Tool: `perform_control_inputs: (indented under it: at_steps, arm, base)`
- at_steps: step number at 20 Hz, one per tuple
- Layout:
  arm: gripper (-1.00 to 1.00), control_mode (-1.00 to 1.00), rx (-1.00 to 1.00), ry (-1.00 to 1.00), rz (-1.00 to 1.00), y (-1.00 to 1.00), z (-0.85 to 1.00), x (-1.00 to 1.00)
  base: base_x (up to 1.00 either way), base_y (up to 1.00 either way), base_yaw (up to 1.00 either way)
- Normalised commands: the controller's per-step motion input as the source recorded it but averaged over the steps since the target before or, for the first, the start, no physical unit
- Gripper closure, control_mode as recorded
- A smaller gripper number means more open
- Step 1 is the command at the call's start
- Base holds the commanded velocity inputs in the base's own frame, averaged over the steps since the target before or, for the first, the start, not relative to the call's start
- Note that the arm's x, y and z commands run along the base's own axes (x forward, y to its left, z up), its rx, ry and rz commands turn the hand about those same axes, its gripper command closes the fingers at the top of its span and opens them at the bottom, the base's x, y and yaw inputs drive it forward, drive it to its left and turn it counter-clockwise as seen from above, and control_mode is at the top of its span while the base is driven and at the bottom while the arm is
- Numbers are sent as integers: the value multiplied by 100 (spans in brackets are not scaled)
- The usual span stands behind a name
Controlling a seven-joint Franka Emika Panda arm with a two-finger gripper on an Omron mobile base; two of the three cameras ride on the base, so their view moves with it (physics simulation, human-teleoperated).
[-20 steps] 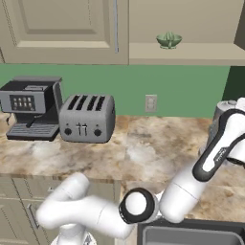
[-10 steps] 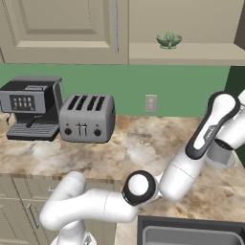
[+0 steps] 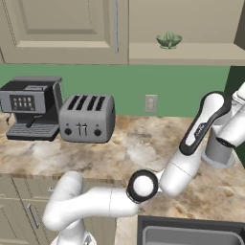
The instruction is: Pick the candle and candle from the dining table and place them in the open cabinet. Close the cabinet after placing the objects.
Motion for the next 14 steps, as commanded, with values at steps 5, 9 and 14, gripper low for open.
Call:
perform_control_inputs:
  at_steps: [5, 9, 14]
  arm:
    - [-100, -100, -23, -25, 21, -5, 2, -3]
    - [-100, -100, -20, -19, 17, -13, 3, 0]
    - [-100, -100, -23, -40, 21, -3, 29, -25]
  base:
    - [0, 0, 0]
    - [0, 0, 0]
    - [0, 0, 0]
